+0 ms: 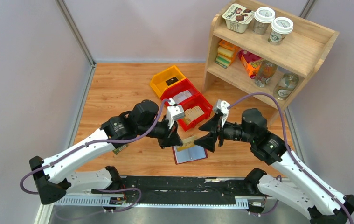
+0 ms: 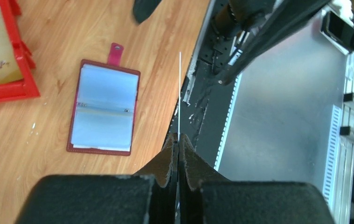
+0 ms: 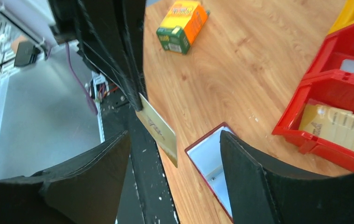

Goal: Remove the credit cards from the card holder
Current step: Place the credit card in the storage box, then remove the credit card from the card holder, then place the credit card in the storage box.

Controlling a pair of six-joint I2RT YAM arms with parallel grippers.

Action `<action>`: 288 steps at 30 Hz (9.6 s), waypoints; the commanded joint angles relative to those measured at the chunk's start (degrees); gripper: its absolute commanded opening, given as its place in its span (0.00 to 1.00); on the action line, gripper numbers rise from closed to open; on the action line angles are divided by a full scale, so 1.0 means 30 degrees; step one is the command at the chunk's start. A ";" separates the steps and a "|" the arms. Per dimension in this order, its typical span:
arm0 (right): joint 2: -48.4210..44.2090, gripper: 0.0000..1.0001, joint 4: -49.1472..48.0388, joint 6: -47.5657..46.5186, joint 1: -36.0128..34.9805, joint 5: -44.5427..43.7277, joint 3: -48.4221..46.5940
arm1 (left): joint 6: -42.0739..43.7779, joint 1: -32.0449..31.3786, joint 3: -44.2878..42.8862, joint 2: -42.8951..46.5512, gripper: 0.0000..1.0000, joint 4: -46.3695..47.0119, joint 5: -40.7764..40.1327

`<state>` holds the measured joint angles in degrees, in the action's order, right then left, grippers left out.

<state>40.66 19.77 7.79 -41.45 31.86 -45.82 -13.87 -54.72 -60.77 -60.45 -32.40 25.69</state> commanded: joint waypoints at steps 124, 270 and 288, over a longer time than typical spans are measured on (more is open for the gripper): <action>1.8410 0.63 0.3549 0.8887 -0.7454 -1.4282 -0.3771 | -1.0553 0.3797 0.9653 0.3304 0.74 0.2978 -0.8945; 1.3783 0.02 -1.4274 1.2581 0.4236 0.4266 0.8156 | -1.2018 -0.1126 0.8334 -0.7274 0.00 0.5586 -1.1113; 0.6075 0.00 -0.2930 1.0435 0.4530 -0.0861 0.5432 | -0.7398 -0.2325 0.5233 -0.2120 0.57 0.4355 -1.4594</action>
<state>60.90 5.87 36.49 -28.05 32.67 -26.72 -44.38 -59.22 -39.33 -71.42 -19.68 -12.73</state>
